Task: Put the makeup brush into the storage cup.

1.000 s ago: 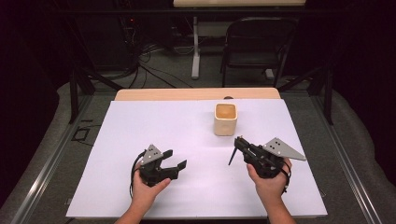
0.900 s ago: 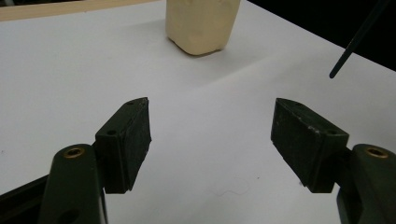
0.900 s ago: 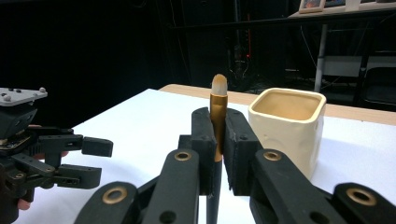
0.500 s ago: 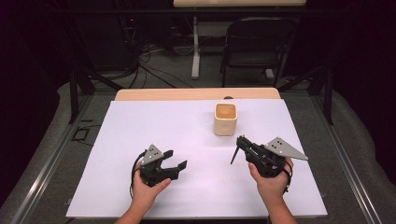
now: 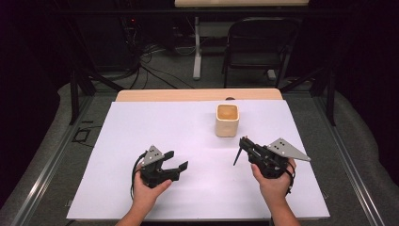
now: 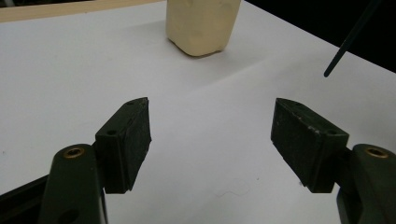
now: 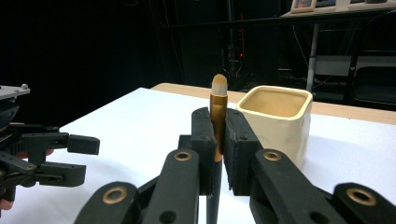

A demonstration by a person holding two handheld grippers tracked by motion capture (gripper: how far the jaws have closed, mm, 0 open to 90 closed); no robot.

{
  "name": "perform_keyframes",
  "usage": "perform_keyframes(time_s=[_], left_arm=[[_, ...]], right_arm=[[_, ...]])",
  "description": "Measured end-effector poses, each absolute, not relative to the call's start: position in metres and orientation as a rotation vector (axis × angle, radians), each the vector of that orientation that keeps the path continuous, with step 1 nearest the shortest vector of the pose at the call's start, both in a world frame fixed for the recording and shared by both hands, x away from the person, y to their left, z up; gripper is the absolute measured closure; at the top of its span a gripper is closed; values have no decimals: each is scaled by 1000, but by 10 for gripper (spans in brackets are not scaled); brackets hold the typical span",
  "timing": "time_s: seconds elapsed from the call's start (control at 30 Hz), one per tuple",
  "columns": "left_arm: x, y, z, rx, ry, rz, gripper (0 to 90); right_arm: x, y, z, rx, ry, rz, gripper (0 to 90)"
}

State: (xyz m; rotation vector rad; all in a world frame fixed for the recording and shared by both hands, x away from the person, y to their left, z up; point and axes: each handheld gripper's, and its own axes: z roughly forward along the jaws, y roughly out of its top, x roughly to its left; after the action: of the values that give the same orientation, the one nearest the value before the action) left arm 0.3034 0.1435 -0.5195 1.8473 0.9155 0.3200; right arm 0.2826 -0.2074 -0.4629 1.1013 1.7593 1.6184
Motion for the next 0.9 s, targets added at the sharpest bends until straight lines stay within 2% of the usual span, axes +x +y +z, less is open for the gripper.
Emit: perform_keyframes(time_s=[0.9], left_arm=[[303, 146, -521, 1838, 932, 321, 290]], right_arm=[[319, -205, -452, 1096, 1793, 1552, 836]])
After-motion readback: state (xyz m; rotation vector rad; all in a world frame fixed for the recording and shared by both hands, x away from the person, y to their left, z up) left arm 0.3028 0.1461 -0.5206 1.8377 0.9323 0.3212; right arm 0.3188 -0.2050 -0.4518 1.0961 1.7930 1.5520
